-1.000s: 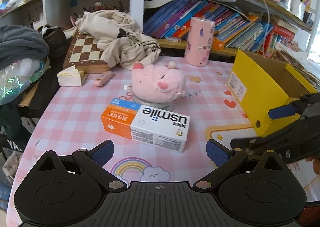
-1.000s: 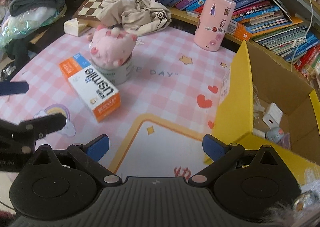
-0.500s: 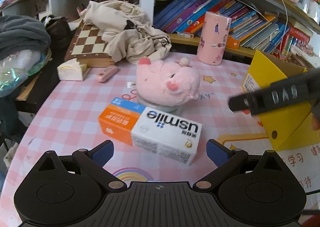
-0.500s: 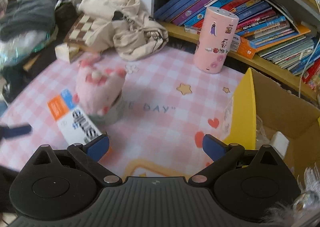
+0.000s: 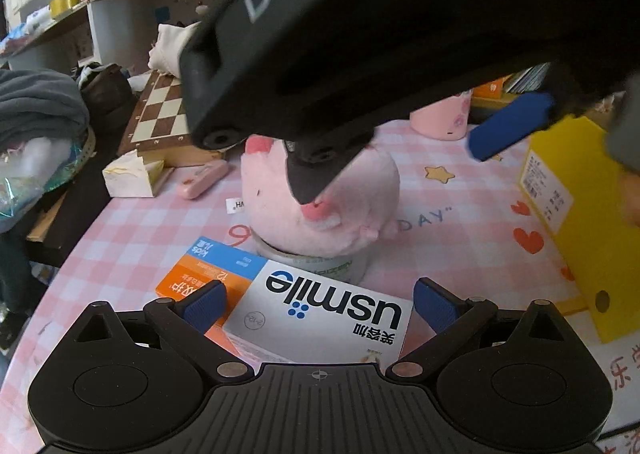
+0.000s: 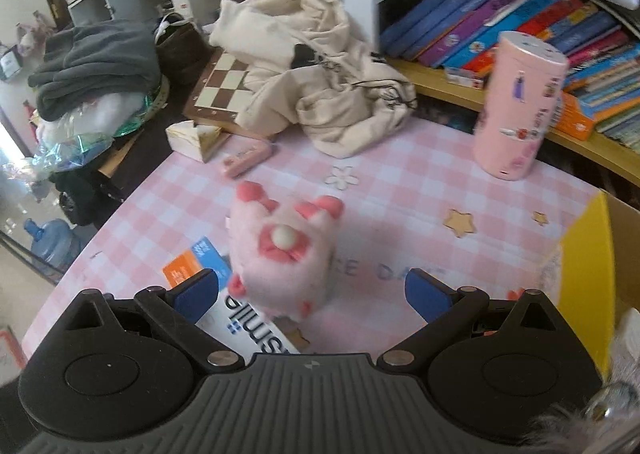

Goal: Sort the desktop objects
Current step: 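Close the right gripper on the pink plush pig while the left grips the usmile box, then carry the plush pig and usmile box over the yellow box with both grippers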

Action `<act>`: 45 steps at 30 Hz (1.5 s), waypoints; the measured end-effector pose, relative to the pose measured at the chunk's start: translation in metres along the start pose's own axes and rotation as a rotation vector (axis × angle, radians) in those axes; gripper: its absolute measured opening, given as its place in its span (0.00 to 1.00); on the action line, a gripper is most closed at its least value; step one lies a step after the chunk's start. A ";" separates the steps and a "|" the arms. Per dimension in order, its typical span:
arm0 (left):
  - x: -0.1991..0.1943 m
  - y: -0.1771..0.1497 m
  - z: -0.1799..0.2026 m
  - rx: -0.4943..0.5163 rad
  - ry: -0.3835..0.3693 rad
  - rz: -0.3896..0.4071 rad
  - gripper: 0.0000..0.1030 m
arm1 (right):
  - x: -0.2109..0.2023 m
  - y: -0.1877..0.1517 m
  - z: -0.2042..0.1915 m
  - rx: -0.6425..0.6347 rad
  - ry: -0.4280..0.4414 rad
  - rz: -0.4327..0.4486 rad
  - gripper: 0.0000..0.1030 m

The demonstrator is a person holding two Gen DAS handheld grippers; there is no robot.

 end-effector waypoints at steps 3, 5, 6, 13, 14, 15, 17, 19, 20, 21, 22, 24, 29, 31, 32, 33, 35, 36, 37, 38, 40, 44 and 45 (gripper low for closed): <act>-0.009 -0.006 -0.017 -0.026 0.034 -0.017 0.98 | 0.011 0.004 0.000 0.008 0.010 -0.015 0.98; -0.015 -0.009 -0.029 -0.043 0.057 -0.028 0.98 | 0.017 0.007 0.001 0.019 0.018 -0.020 0.98; -0.018 -0.011 -0.034 -0.052 0.068 -0.034 0.98 | 0.020 0.008 0.001 0.021 0.018 -0.023 0.98; -0.036 -0.018 -0.068 -0.107 0.125 -0.050 0.98 | 0.038 0.012 -0.004 0.002 0.022 -0.036 0.98; -0.036 -0.013 -0.068 -0.110 0.114 -0.034 0.98 | 0.041 0.013 -0.004 -0.001 0.015 -0.038 0.97; -0.033 -0.009 -0.066 -0.101 0.099 -0.023 0.98 | 0.044 0.013 -0.005 -0.002 0.008 -0.041 0.97; -0.023 -0.006 -0.061 -0.078 0.092 -0.035 0.98 | 0.050 0.014 -0.005 -0.008 -0.005 -0.049 0.95; -0.014 -0.003 -0.056 -0.055 0.085 -0.048 0.98 | 0.055 0.015 -0.005 -0.021 -0.024 -0.054 0.95; -0.008 -0.003 -0.053 -0.051 0.081 -0.066 0.98 | 0.057 0.015 -0.004 -0.027 -0.031 -0.058 0.94; -0.003 -0.003 -0.052 -0.054 0.077 -0.083 0.98 | 0.059 0.015 -0.004 -0.032 -0.035 -0.062 0.90; 0.003 -0.004 -0.052 -0.058 0.073 -0.100 0.98 | 0.061 0.015 -0.003 -0.036 -0.037 -0.066 0.88; 0.012 -0.004 -0.053 -0.072 0.069 -0.123 0.98 | 0.063 0.016 -0.002 -0.041 -0.023 -0.074 0.82; 0.025 -0.006 -0.053 -0.065 0.066 -0.152 0.96 | 0.059 0.018 -0.003 -0.039 0.021 -0.070 0.60; 0.027 -0.007 -0.053 -0.062 0.063 -0.151 0.91 | 0.054 0.019 -0.003 -0.040 0.031 -0.057 0.58; 0.028 -0.007 -0.054 -0.060 0.061 -0.151 0.89 | 0.050 0.020 -0.003 -0.036 0.037 -0.043 0.58; 0.028 -0.007 -0.055 -0.063 0.063 -0.153 0.83 | 0.045 0.021 -0.003 -0.031 0.045 -0.024 0.58; 0.030 -0.008 -0.057 -0.069 0.067 -0.155 0.73 | 0.033 0.025 -0.003 -0.024 0.057 0.015 0.58; 0.030 -0.008 -0.058 -0.072 0.068 -0.156 0.73 | 0.027 0.026 -0.003 -0.023 0.057 0.031 0.58; 0.030 -0.008 -0.059 -0.072 0.061 -0.153 0.71 | 0.020 0.027 -0.002 -0.023 0.058 0.048 0.58; 0.030 -0.009 -0.060 -0.072 0.054 -0.149 0.71 | 0.014 0.028 -0.002 -0.022 0.059 0.065 0.58; 0.031 -0.009 -0.062 -0.074 0.045 -0.141 0.69 | 0.003 0.025 0.001 -0.020 0.047 0.079 0.58; 0.033 -0.009 -0.068 -0.095 0.032 -0.148 0.59 | -0.013 0.013 0.012 0.000 0.018 0.081 0.58; 0.033 -0.008 -0.070 -0.100 0.031 -0.150 0.55 | -0.017 0.009 0.015 0.005 0.007 0.078 0.58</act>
Point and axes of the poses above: each gripper's, at about its wrist camera, not at the fingertips, and x roughly the way its jaws point, z to its right, y to its top, the point moved 4 cm from there along x, roughly the way its jaws point, and after that the axes turned 11 degrees about y, right-handed, at the moved point
